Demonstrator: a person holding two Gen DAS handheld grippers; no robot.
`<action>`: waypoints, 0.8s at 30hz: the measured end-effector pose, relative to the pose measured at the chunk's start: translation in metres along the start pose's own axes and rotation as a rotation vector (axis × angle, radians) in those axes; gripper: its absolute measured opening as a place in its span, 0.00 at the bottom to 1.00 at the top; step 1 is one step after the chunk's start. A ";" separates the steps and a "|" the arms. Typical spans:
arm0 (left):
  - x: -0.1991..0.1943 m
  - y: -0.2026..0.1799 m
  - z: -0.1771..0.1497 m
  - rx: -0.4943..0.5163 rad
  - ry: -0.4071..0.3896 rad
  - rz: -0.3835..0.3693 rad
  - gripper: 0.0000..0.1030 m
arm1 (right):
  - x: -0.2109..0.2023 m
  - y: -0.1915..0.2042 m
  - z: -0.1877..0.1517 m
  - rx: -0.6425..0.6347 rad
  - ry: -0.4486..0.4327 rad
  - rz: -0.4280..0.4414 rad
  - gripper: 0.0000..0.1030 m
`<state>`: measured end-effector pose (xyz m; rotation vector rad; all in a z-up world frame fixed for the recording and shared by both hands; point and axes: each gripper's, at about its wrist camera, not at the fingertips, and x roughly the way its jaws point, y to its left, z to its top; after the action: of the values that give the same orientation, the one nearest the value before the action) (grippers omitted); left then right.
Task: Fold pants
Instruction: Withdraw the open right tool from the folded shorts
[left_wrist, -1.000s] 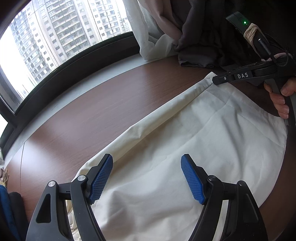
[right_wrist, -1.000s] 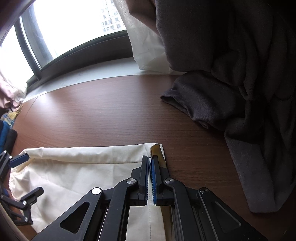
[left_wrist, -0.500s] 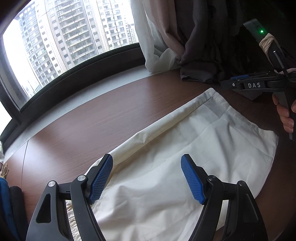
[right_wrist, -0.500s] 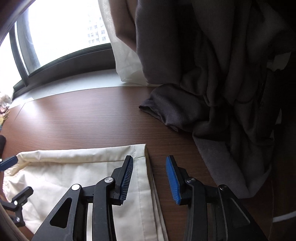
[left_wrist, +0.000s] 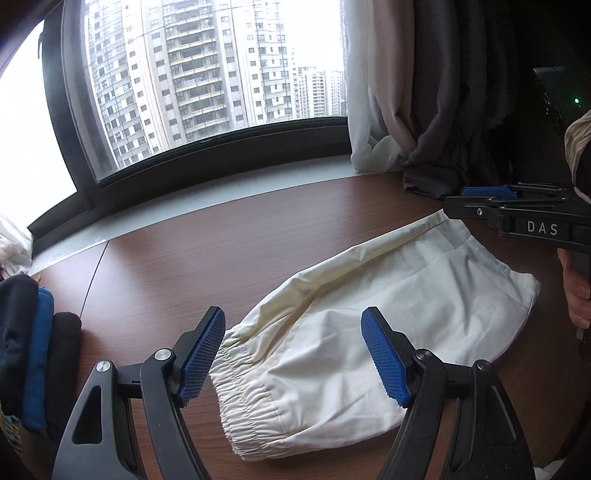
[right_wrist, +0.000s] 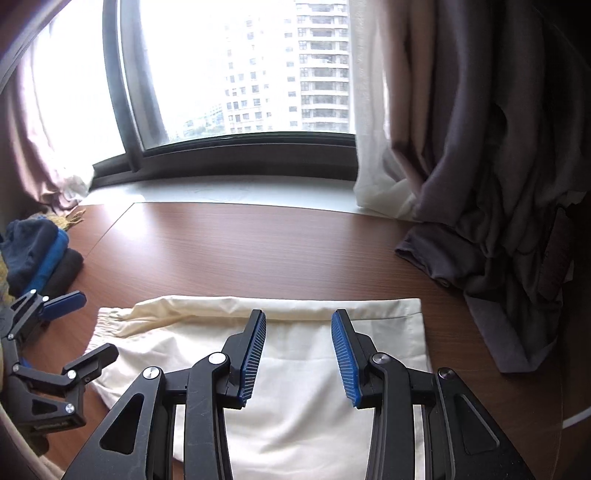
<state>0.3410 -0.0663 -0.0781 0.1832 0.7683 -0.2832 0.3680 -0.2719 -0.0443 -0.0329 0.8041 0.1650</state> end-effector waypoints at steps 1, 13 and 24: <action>-0.001 0.007 -0.004 -0.011 0.004 0.000 0.74 | -0.004 0.013 -0.001 -0.012 0.000 0.022 0.37; 0.013 0.072 -0.046 -0.154 0.088 -0.007 0.58 | 0.052 0.134 -0.007 -0.161 0.084 0.232 0.37; 0.023 0.093 -0.060 -0.207 0.119 -0.029 0.55 | 0.111 0.171 -0.005 -0.188 0.175 0.254 0.37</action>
<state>0.3466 0.0337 -0.1308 -0.0064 0.9136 -0.2202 0.4133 -0.0890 -0.1218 -0.1237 0.9644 0.4830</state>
